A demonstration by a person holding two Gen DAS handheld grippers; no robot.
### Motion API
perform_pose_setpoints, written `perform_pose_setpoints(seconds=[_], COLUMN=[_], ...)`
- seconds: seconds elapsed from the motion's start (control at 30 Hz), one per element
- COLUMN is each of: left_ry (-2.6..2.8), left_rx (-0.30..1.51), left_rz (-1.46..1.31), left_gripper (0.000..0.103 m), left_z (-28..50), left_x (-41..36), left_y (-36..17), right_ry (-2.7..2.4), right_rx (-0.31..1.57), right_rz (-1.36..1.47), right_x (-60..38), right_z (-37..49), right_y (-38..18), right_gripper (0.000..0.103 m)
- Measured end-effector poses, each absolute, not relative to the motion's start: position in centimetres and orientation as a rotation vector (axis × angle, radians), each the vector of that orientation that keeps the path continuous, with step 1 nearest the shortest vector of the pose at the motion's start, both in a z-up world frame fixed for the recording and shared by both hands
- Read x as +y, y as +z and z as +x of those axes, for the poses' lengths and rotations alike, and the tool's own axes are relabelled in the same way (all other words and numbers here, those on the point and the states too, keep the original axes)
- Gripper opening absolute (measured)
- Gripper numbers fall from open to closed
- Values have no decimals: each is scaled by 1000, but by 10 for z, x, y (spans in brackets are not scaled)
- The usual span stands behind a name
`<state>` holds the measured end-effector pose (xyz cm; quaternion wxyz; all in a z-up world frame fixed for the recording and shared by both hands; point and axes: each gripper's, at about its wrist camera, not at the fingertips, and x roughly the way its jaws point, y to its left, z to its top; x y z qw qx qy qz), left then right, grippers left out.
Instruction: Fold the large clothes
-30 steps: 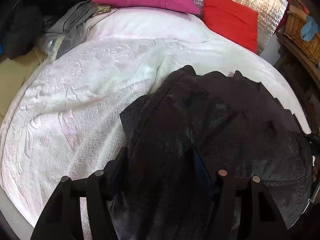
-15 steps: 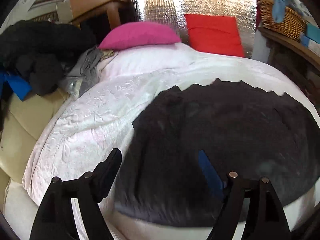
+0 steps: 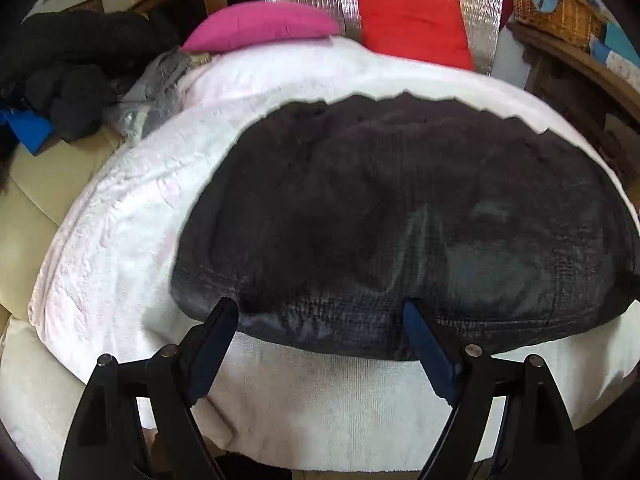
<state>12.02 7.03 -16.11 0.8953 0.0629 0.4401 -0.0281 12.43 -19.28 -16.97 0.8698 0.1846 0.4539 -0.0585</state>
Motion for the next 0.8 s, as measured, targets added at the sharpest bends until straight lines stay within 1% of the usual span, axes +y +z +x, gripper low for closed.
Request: perform_pose_setpoints(seconds=[0.17,0.4,0.57,0.63,0.73,0.8], left_ry=[-63,-28,-20,-10,-13,-15], left_rx=[809,686,609,575,519,486], left_rz=[114,85,80,83,81,84], left_gripper=[85,85,86,89,91,95], left_z=[92,41,6,-9,-32,-45], left_x=[74,75,80,80,82,82], left_y=[-119,-56,-14,2,24,36], right_ry=[-65,-91,-111,-119,-125,-135], right_rx=[822,722,656,624,586,562], right_rz=[427,302,254,230,205,184], right_x=[-190,-160,-140,-132,-123,-116], right_z=[96,55,24,8,-12,-25], right_y=[-134,-73,-32,-16,7,21], right_gripper=[69,70,73,75,76,76])
